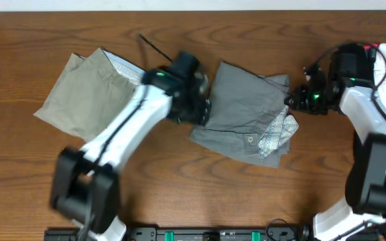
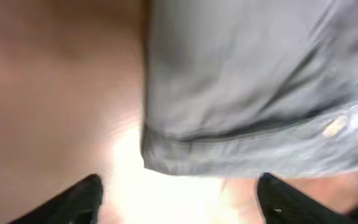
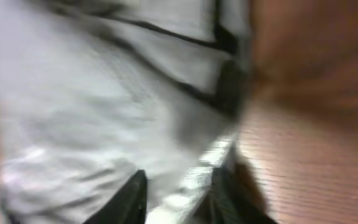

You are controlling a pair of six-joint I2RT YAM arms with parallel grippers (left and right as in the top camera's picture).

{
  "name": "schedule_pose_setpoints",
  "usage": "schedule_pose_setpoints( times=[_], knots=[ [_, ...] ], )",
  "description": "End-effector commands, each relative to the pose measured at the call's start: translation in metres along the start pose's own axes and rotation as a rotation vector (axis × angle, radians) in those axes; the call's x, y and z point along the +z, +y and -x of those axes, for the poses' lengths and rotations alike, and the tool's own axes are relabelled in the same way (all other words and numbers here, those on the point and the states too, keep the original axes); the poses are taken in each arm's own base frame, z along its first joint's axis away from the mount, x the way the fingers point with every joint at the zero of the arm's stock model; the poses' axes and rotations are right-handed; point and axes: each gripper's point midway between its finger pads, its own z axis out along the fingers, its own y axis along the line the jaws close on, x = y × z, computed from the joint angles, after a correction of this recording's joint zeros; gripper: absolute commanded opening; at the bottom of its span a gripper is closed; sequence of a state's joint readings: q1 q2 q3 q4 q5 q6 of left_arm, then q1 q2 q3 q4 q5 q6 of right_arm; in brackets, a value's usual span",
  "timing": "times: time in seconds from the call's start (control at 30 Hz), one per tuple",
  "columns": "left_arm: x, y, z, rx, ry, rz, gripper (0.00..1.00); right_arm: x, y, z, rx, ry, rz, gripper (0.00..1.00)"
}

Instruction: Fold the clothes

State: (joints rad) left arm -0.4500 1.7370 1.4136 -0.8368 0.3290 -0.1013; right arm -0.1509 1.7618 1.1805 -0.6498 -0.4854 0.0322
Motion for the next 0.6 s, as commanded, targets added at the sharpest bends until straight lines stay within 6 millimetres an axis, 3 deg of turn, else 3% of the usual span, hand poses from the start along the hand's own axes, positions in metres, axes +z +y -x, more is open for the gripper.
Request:
schedule_pose_setpoints(
  times=[0.0, 0.1, 0.2, 0.4, 0.57],
  knots=[
    [-0.014, 0.004, 0.016, -0.021, -0.063, -0.053, 0.86, -0.034, 0.045, 0.01, -0.111, -0.085, 0.148, 0.39],
    [-0.005, -0.007, 0.018, -0.005, -0.036, -0.211, 0.88, -0.05, 0.06, 0.01, -0.131, -0.112, 0.187, 0.44],
    [0.014, -0.004, 0.021, -0.044, -0.003, -0.3, 0.91, -0.059, 0.068, 0.006, -0.134, -0.114, 0.208, 0.45],
    [0.065, 0.007, 0.024, -0.097, 0.052, -0.405, 0.91, -0.058, 0.07, -0.006, -0.113, -0.064, 0.21, 0.45],
    [0.093, 0.016, 0.025, -0.11, 0.062, -0.4, 0.91, -0.055, 0.077, -0.013, -0.124, -0.037, 0.218, 0.44]
  ],
)
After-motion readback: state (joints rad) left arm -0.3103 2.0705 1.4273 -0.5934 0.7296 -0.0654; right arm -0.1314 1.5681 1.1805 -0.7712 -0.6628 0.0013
